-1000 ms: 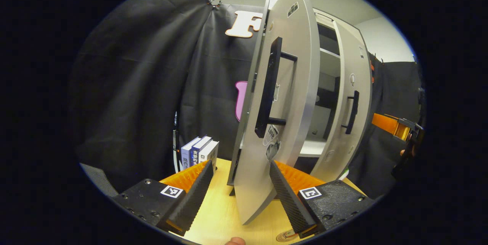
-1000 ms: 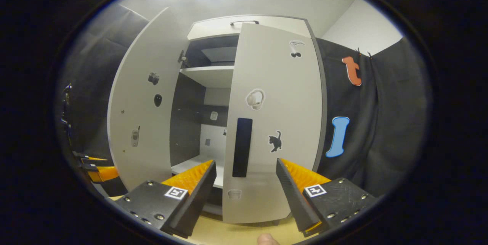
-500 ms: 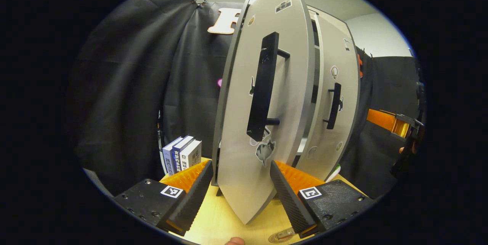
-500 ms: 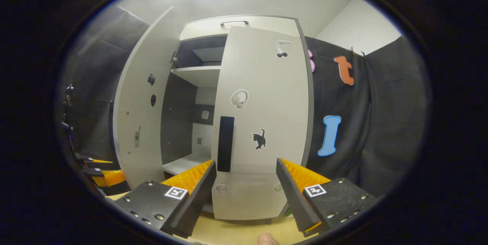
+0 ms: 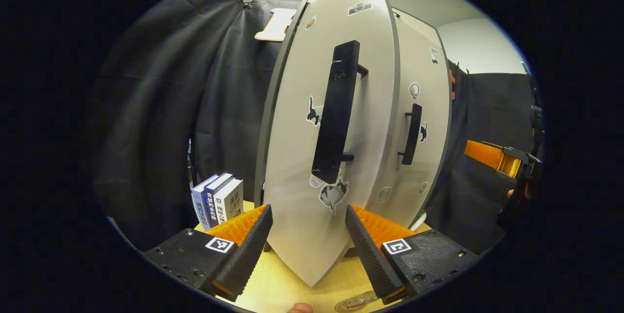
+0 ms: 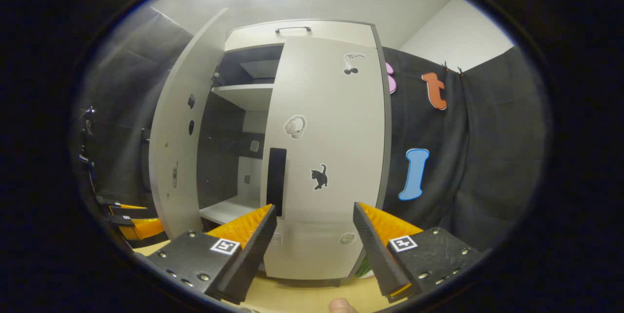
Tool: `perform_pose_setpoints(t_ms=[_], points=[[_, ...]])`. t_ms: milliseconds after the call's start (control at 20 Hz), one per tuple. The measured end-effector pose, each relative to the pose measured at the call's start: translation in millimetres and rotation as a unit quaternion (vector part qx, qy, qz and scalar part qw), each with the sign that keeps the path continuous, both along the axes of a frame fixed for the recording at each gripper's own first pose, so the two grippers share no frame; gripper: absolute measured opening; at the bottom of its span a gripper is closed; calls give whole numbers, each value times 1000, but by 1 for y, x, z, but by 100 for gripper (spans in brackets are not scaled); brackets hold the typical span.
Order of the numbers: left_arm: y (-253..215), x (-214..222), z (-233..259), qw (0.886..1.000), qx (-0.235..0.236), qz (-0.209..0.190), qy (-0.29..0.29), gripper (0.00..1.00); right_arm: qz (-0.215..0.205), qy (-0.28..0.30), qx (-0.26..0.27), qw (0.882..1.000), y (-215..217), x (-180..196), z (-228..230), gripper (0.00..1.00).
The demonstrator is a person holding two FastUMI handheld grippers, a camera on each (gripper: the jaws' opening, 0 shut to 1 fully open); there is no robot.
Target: Grasp the bottle in the cabinet with the left hand and place it on the coaster, then close the right door with the right hand and the left door with the left hand.
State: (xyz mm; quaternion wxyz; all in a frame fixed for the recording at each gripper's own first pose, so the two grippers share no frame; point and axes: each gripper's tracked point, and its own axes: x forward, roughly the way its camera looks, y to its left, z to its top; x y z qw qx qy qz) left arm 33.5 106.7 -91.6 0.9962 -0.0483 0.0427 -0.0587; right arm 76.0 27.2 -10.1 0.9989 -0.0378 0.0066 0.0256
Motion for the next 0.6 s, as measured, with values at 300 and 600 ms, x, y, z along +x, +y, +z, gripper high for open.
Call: perform_pose_setpoints(t_ms=[300, 600], points=[[-8, 1, -1, 1000, 2, -17, 1, 95, -3, 2, 2, 1000, -2, 0, -3, 96], [-36, 8, -3, 999, 5, -46, 4, 95, -10, 3, 3, 1000, -9, -1, -5, 96]])
